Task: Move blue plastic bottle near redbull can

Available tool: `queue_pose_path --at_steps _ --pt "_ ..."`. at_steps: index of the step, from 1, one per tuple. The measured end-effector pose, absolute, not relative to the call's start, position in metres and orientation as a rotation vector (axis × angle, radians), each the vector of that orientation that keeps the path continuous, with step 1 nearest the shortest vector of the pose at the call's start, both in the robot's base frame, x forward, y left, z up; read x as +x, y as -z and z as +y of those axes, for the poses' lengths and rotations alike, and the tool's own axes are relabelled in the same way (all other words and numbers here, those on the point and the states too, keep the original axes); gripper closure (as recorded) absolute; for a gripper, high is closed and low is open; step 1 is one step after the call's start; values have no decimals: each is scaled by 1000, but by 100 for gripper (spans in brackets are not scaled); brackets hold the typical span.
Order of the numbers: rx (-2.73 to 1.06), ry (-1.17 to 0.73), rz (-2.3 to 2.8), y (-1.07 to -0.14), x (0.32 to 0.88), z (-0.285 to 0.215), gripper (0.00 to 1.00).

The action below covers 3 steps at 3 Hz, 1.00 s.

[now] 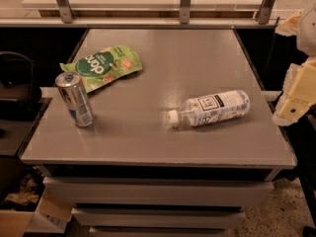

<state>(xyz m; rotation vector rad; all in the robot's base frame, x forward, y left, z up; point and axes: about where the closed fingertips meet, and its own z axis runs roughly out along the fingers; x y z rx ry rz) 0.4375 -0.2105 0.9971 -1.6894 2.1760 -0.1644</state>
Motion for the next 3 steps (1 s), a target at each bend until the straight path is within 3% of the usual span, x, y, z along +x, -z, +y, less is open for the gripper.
queue_pose_path --at_steps 3 --pt "-1805 21 2093 -967 453 -190 0"
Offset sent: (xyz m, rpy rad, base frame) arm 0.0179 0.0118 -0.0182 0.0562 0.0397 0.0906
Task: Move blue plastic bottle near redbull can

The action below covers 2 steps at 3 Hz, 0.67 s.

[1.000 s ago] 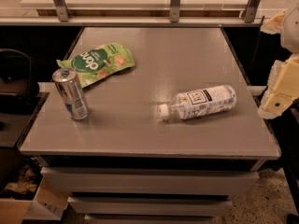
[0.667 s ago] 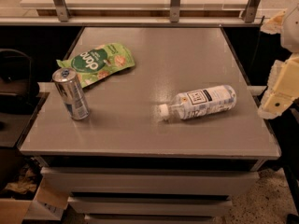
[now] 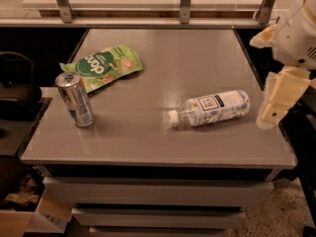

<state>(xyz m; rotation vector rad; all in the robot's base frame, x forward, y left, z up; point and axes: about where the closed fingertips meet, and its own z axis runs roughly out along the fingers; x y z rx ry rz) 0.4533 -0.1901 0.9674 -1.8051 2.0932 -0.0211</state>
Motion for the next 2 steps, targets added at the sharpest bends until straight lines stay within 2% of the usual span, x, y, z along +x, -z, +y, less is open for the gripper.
queue_pose_path --at_steps 2 --pt "-2090 -209 1924 -903 465 -152 0"
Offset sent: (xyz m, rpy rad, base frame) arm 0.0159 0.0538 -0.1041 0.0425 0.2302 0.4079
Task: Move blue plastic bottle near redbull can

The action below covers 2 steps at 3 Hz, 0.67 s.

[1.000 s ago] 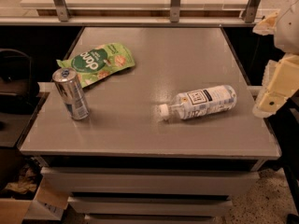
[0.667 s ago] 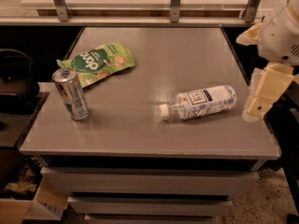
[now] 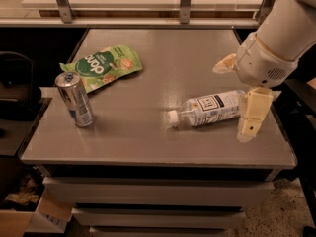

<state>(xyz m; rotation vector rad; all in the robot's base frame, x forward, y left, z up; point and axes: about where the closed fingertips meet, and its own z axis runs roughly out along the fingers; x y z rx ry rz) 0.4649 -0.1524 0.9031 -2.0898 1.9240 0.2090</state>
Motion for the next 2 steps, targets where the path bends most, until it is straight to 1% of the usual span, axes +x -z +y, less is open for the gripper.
queue_pose_path --at_steps 1,2 --pt "-2191 -243 1816 -879 477 -148 0" --pt "-2286 -203 1709 -861 487 -146 0"
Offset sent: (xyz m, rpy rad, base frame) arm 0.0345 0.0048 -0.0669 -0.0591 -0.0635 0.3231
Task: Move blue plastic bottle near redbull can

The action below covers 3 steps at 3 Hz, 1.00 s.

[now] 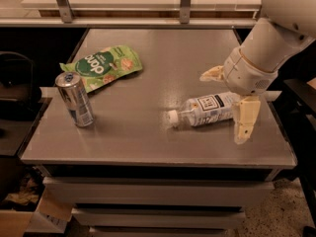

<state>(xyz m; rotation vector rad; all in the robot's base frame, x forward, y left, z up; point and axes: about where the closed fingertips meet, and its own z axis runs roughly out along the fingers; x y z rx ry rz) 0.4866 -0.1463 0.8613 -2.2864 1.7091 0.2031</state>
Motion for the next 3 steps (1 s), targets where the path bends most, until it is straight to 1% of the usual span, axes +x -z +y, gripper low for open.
queue_pose_path --at_steps 1,3 --pt "-2350 -171 1644 -846 495 -147 18" --pt "-2380 -172 1598 -838 506 -143 64"
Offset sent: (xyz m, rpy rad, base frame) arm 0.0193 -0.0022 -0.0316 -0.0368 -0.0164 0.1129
